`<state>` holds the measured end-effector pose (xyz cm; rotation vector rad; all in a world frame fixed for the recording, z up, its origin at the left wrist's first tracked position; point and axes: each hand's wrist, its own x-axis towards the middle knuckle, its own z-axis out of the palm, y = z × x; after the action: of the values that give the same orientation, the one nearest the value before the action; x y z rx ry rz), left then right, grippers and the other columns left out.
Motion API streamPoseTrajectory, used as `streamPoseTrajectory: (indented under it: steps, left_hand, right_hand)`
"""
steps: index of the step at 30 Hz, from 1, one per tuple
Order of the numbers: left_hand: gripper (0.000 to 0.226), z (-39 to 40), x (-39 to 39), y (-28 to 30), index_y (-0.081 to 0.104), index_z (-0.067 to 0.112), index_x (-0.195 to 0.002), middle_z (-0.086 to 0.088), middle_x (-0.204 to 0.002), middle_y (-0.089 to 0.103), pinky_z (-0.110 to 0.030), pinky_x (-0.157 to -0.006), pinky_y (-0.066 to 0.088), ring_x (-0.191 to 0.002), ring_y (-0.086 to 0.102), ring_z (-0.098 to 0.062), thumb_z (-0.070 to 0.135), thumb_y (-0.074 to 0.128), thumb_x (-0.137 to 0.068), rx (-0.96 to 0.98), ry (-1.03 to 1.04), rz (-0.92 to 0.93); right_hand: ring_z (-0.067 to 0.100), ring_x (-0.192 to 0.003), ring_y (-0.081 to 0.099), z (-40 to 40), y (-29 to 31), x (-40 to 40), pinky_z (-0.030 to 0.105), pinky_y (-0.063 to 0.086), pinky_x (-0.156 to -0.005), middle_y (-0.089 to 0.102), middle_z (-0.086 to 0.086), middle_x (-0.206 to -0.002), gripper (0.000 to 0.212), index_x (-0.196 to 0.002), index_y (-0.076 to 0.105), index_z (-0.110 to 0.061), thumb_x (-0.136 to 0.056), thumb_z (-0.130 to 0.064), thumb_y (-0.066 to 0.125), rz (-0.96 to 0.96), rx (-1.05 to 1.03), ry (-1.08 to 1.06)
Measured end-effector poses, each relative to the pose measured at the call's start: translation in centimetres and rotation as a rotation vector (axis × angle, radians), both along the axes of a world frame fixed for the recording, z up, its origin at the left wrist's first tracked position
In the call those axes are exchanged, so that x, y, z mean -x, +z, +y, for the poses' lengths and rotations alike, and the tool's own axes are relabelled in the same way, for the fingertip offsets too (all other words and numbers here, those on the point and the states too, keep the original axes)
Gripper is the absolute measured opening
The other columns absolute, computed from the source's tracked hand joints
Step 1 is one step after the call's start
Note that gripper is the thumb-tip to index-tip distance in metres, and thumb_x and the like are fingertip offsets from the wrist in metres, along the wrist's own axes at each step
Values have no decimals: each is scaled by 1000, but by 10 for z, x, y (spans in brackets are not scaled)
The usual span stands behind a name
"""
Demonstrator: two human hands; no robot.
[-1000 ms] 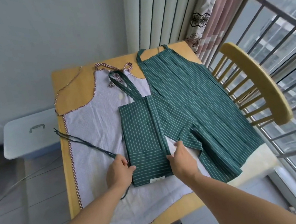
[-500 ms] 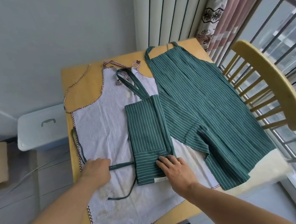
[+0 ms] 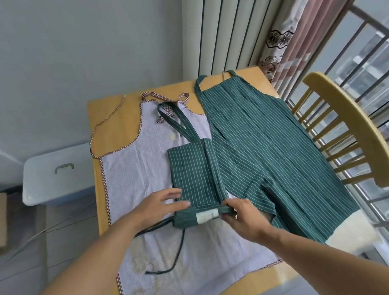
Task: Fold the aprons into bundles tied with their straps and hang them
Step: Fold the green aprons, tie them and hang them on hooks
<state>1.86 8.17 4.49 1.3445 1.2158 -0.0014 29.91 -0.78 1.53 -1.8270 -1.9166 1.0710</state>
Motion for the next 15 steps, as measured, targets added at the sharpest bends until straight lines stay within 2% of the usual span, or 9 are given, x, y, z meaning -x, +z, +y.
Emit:
streamPoseTrajectory:
  steps: [2,3,4,6,8,10,12,15]
  left_hand:
    - [77,-1,-25,17,65,41,-125,15,-129,65,-35,-108,43,-122,58,-6,88,66,-63,23,35,-124]
    - [70,0,-31,23,68,37,-120,11,-121,69,-35,-104,47,-115,63,-10,84,67,-68,1,64,-167]
    - [58,2,-35,28,70,32,-118,7,-116,73,-34,-100,50,-109,67,-13,72,72,-75,-10,121,-209]
    - [42,5,-36,28,69,21,-119,2,-113,76,-30,-95,55,-104,71,-13,35,83,-83,26,230,-310]
    - [43,3,-35,23,68,14,-122,0,-114,77,-25,-90,58,-105,73,-13,9,83,-82,74,272,-361]
    - [44,-3,-32,12,68,13,-124,-2,-116,76,-33,-97,56,-110,72,-17,4,82,-82,109,336,-354]
    - [39,-10,-29,-1,68,11,-123,-5,-117,76,-40,-102,54,-112,70,-23,8,79,-86,186,459,-361]
    - [32,-23,-30,-17,66,12,-123,-6,-117,76,-44,-104,52,-113,69,-25,15,73,-93,274,516,-339]
  right_hand:
    - [11,-80,66,19,27,1,28,54,-72,73,-5,-89,8,-99,68,-25,-98,-32,64,188,100,-141]
    - [9,-84,70,31,42,1,25,57,-76,75,-4,-93,10,-102,69,-23,-99,-31,64,280,125,-218]
    - [9,-88,72,42,55,2,24,58,-77,77,-3,-95,13,-104,70,-20,-99,-31,64,365,133,-285]
    - [11,-87,75,61,75,5,22,58,-71,78,0,-94,19,-103,72,-14,-100,-31,64,471,143,-378]
    - [11,-82,74,68,84,12,20,56,-66,78,0,-90,26,-99,72,-13,-100,-37,62,454,157,-406]
    - [10,-78,72,62,78,19,23,56,-65,76,-1,-87,34,-94,69,-15,-100,-46,58,358,135,-415]
    - [15,-77,69,50,65,24,33,57,-68,74,4,-87,41,-92,65,-14,-100,-53,53,294,108,-428]
    - [14,-85,69,31,45,24,33,57,-78,73,1,-94,42,-100,65,-16,-102,-54,47,336,209,-460]
